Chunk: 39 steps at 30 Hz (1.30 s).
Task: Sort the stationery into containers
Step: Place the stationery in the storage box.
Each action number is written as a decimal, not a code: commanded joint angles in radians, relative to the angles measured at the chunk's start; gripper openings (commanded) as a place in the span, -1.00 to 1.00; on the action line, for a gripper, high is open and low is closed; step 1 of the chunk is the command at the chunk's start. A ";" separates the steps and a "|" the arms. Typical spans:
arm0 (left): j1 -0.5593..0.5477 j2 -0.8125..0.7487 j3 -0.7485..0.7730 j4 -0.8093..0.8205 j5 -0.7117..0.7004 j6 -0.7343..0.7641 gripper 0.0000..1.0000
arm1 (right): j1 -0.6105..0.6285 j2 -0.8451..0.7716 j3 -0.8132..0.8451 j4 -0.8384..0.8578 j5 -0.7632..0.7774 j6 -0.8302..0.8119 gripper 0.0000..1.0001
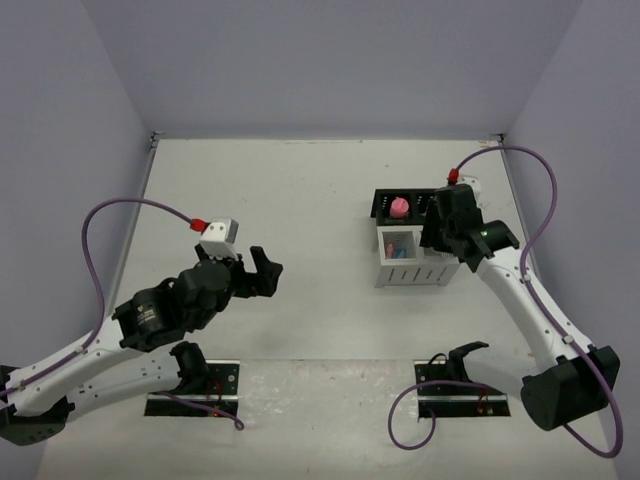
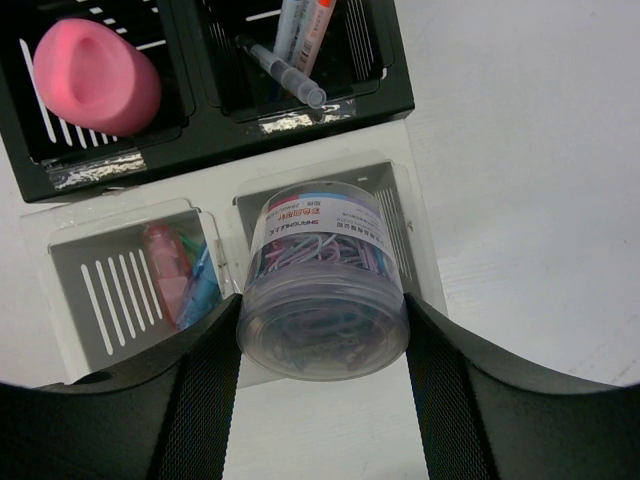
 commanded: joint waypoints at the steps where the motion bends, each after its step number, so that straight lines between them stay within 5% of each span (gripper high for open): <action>1: 0.002 -0.039 -0.010 -0.008 -0.014 0.034 1.00 | -0.002 0.011 0.024 -0.002 -0.005 -0.019 -1.00; 14: 0.002 -0.018 -0.002 -0.001 -0.020 0.043 1.00 | -0.002 -0.014 -0.019 -0.011 -0.039 -0.017 -0.75; 18: 0.002 0.003 -0.002 0.012 -0.009 0.045 1.00 | -0.001 -0.017 -0.022 -0.013 -0.037 -0.012 0.18; 24: 0.001 0.031 0.002 0.022 -0.013 0.050 1.00 | -0.001 -0.016 0.005 -0.031 -0.026 -0.014 0.84; 34: 0.038 0.164 0.002 -0.052 -0.178 -0.067 1.00 | 0.000 -0.110 0.050 -0.014 0.003 -0.001 0.97; 39: 0.361 0.229 -0.054 0.145 0.072 -0.003 1.00 | 0.001 -0.426 -0.061 0.154 0.031 -0.022 0.97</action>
